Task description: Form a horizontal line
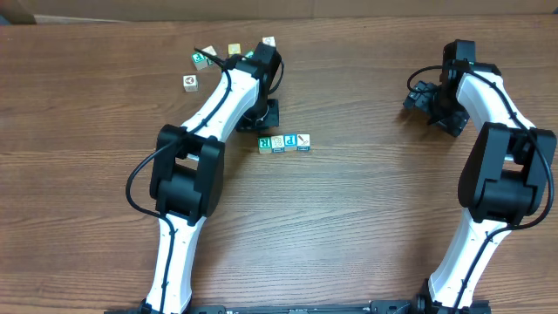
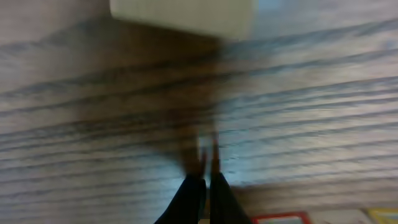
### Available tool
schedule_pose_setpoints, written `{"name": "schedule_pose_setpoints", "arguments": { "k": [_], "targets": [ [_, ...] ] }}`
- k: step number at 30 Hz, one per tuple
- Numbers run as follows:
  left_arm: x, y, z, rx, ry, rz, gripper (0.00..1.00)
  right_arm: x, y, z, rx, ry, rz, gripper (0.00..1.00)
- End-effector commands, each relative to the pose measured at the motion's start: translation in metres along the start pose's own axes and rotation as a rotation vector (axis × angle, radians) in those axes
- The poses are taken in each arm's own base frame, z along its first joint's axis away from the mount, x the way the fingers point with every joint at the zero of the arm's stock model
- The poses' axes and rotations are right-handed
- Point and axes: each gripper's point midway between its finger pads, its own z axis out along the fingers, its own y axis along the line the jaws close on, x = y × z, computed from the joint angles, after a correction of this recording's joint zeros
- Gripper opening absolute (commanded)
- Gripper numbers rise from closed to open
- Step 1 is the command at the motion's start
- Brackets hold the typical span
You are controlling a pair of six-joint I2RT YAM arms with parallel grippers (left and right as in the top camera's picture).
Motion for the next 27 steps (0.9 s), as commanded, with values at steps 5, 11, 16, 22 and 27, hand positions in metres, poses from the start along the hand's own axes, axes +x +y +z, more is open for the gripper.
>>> {"name": "schedule_pose_setpoints", "arguments": {
  "k": [5,11,16,22,27],
  "targets": [
    [0.008,-0.004,0.01,0.025,0.029,-0.021,0.04,-0.015,0.004,-0.021,-0.022,-0.06,0.006,1.0],
    [0.011,-0.004,0.01,0.022,0.038,-0.018,0.04,-0.015,0.004,-0.021,-0.022,-0.06,0.006,1.0],
    [0.017,-0.003,0.01,0.012,0.06,-0.017,0.04,-0.015,0.004,-0.021,-0.022,-0.06,0.006,1.0],
    [0.019,-0.002,0.01,0.01,0.066,-0.017,0.04,-0.015,0.004,-0.021,-0.023,-0.06,0.006,1.0],
    [0.021,-0.002,0.01,0.008,0.077,-0.017,0.04,-0.015,0.004,-0.021,-0.022,-0.06,0.006,1.0]
  ]
}}
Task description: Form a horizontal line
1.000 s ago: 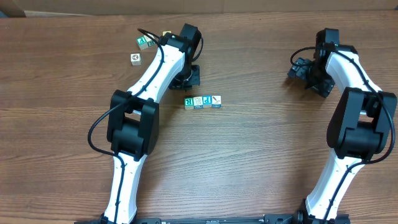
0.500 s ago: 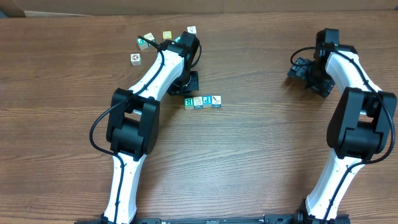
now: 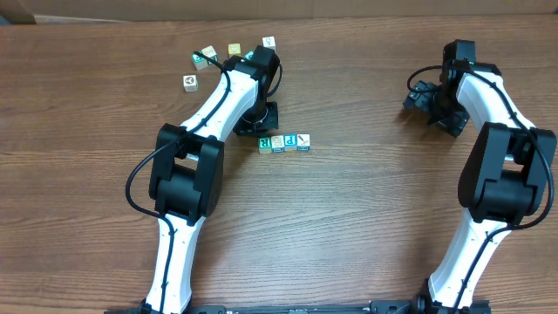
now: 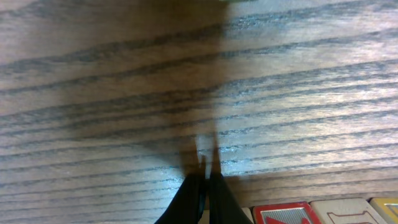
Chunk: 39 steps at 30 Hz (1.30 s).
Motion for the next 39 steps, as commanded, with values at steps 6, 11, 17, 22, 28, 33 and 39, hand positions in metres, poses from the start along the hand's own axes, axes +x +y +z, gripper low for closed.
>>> {"name": "schedule_pose_setpoints", "arguments": {
  "k": [6,11,17,22,28,33,39],
  "targets": [
    [0.012,-0.001,0.005,-0.007,0.04,-0.009,0.04,-0.015,0.004,-0.021,-0.022,-0.059,0.006,1.0],
    [0.003,-0.001,0.005,-0.006,0.004,-0.009,0.04,-0.015,0.004,-0.021,-0.022,-0.059,0.006,1.0],
    [-0.011,0.021,0.001,0.01,-0.008,-0.109,0.04,-0.015,0.004,-0.021,-0.022,-0.059,0.006,1.0],
    [0.004,0.05,-0.002,-0.005,0.091,-0.175,0.04,-0.015,0.004,-0.021,-0.022,-0.059,0.006,1.0],
    [0.03,0.059,-0.006,-0.044,0.196,-0.156,0.04,-0.015,0.004,-0.021,-0.022,-0.059,0.006,1.0],
    [0.042,0.048,-0.006,-0.058,0.224,-0.112,0.04,-0.015,0.004,-0.021,-0.022,-0.059,0.006,1.0],
    [0.039,0.029,-0.003,-0.06,0.181,-0.062,0.04,-0.015,0.004,-0.021,-0.022,-0.059,0.006,1.0]
  ]
}}
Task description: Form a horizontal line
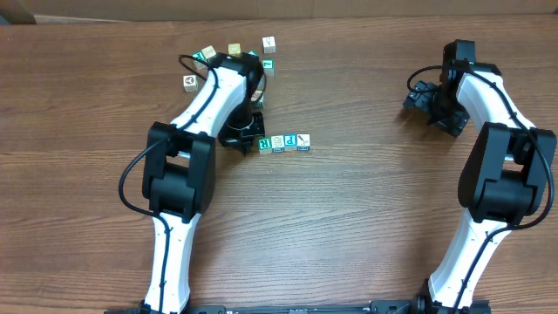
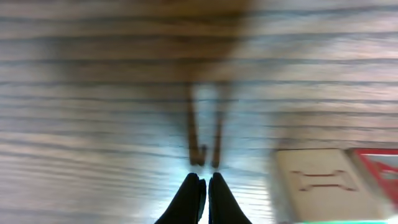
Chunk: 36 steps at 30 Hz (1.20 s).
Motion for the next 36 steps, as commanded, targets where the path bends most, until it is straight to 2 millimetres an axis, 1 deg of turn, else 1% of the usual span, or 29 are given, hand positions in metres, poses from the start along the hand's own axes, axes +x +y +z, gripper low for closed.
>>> {"name": "schedule_pose_setpoints", "arguments": {
  "k": [1,13,17,36],
  "targets": [
    [-0.002,-0.007,0.002,-0.003,-0.023,0.029,0.04,-0.015,0.004,-0.021,-0.023,-0.059,0.006,1.0],
    [-0.012,-0.014,0.001,0.024,-0.063,0.027,0.04,-0.015,0.004,-0.021,-0.023,-0.059,0.006,1.0],
    [-0.013,-0.017,0.001,0.028,-0.071,0.029,0.04,-0.015,0.004,-0.021,-0.022,-0.06,0.006,1.0],
    [-0.018,-0.02,0.001,0.039,-0.096,0.036,0.04,-0.015,0.004,-0.021,-0.022,-0.06,0.006,1.0]
  ]
}}
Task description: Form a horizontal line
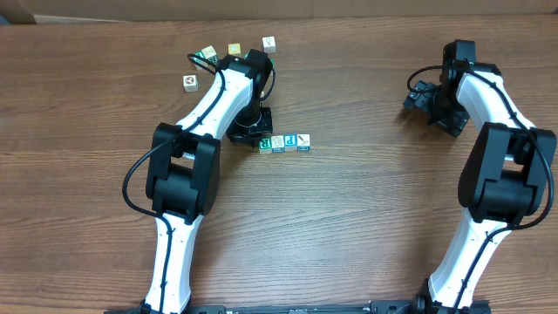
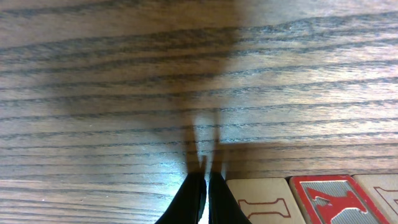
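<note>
A short row of letter blocks [image 1: 284, 141] lies in a line at mid-table. In the left wrist view its near end shows a cream block with a red I [image 2: 266, 200], then a red block [image 2: 328, 196]. My left gripper [image 1: 250, 133] [image 2: 204, 177] is shut with nothing in it. Its tips are low over the wood, right beside the cream block at the row's left end. Loose blocks [image 1: 189, 82] [image 1: 234, 50] [image 1: 268, 42] lie scattered at the far left. My right gripper [image 1: 420, 95] rests at the far right, its jaws too small to read.
The left arm [image 1: 218, 92] stretches across the scattered blocks and hides some of them. The right arm [image 1: 497, 113] stays along the right side. The table's far edge [image 1: 349, 17] runs behind everything.
My left gripper, still shut, has shifted right from a spot just left of the row. It now sits against the row's left end, with the cream I block beside its fingers.
My shut left gripper was first behind the row, toward the scattered blocks. It then stood closer to the row, with the row's blocks at the wrist view's lower edge. Later it was left of the row, and now at its left end. The right arm never moved.
</note>
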### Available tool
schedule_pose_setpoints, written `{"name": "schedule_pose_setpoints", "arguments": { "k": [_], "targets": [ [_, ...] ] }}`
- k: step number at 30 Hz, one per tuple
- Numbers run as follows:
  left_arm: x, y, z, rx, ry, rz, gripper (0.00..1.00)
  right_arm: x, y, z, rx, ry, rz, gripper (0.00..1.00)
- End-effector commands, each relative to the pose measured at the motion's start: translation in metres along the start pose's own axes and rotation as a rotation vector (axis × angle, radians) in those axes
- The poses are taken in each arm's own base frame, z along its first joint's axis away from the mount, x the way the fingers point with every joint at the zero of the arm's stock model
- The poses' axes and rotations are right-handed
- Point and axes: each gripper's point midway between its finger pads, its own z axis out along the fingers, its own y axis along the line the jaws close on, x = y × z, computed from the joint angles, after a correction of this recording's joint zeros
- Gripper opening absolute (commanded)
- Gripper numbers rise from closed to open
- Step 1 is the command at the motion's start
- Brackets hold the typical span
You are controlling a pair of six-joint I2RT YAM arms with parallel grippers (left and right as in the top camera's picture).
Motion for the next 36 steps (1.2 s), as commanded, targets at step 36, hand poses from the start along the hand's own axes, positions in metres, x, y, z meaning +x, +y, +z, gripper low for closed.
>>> {"name": "schedule_pose_setpoints", "arguments": {
  "k": [36],
  "targets": [
    [-0.017,0.04,-0.002,-0.087,-0.04,-0.058,0.04,-0.015,0.004,-0.021,-0.022,-0.059,0.006,1.0]
  ]
}}
